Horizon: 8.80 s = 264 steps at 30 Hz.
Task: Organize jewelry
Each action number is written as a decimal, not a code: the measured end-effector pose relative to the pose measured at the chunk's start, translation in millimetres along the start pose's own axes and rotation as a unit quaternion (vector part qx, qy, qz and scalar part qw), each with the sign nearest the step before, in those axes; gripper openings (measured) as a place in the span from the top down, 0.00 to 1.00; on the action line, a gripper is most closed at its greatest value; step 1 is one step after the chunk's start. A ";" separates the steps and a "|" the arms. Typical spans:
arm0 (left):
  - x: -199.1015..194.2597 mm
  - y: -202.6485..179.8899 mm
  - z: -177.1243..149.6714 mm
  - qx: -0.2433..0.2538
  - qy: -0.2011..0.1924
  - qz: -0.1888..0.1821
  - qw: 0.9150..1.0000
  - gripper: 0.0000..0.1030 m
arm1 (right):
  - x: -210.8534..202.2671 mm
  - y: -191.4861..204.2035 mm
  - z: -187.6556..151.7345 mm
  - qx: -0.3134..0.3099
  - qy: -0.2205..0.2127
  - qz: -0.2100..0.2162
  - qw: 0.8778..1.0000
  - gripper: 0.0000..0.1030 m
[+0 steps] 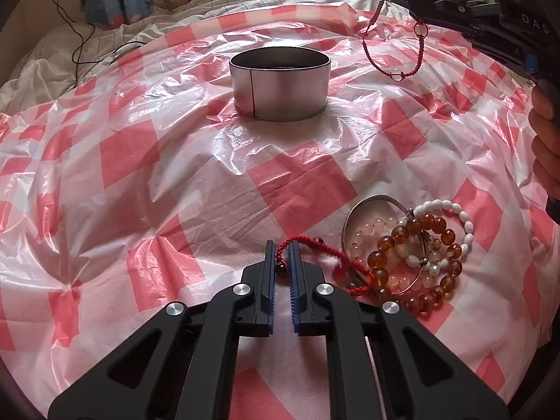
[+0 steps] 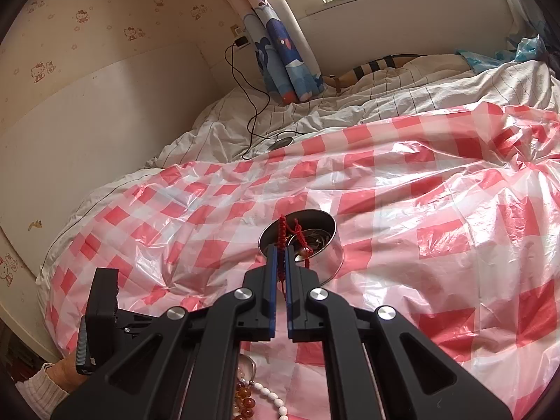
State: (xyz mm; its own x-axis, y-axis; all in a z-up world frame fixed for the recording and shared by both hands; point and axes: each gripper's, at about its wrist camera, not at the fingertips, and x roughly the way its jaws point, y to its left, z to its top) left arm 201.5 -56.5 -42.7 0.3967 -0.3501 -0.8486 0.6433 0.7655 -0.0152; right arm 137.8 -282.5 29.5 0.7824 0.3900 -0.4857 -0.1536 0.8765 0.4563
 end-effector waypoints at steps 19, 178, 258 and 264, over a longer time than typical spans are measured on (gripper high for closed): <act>-46.1 42.9 71.2 -0.111 -0.119 -0.082 0.983 0.94 | -5.1 6.3 14.9 -0.002 -0.035 0.033 0.999 0.95; -50.0 15.7 -31.8 -0.092 -0.075 -0.051 0.992 0.90 | 27.4 42.1 -69.0 -0.111 0.076 -0.080 0.988 0.96; -34.6 -40.1 36.1 0.013 -0.098 0.095 0.991 0.90 | 6.5 -9.6 -41.9 -0.010 0.042 -0.091 0.995 0.97; -37.8 -48.0 37.9 0.028 -0.102 0.107 0.989 0.90 | 1.8 -13.9 -36.3 0.002 0.033 -0.085 0.996 0.97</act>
State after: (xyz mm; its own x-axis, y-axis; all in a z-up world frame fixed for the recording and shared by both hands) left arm 180.5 -100.5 10.1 0.6474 -0.2891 -0.7052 0.5632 0.8049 0.1871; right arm 119.4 -283.8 -4.7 0.7559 0.2538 -0.6035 -0.0202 0.9304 0.3660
